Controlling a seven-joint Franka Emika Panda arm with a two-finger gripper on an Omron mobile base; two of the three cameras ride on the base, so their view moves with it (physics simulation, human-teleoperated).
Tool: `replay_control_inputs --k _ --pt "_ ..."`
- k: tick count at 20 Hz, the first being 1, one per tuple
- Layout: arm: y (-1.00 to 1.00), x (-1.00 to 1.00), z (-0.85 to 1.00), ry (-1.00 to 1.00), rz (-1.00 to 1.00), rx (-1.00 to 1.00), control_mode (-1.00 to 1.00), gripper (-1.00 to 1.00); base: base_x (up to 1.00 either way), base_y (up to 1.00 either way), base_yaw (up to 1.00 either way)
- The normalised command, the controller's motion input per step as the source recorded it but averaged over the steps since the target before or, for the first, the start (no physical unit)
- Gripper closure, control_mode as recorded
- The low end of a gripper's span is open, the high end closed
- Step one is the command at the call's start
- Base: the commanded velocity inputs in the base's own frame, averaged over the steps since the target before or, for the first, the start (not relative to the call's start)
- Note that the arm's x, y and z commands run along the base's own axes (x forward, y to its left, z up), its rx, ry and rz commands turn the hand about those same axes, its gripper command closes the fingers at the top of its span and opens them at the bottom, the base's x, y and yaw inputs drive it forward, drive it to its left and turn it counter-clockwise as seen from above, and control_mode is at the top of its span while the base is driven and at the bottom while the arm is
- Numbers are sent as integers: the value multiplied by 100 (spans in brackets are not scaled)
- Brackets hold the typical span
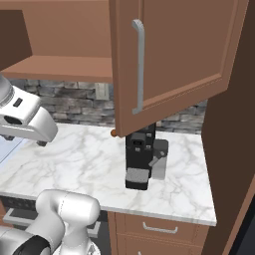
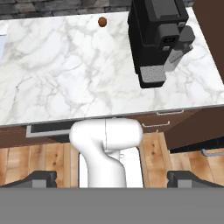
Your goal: Close all open cabinet doors.
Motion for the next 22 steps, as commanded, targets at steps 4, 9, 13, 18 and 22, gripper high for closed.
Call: replay_control_inputs --k 4,9,13,18,22 --pt "0 0 0 0 0 0 100 -100 41 0 0" --pt "-1 31 0 0 0 0 -100 -100 8 0 0" --pt "0 -6 0 0 0 0 -100 -100 0 0 0" --pt "1 -76 0 -12 0 0 -100 -100 0 0 0" --pt "35 -96 0 -18 0 -1 -100 -100 0 0 0"
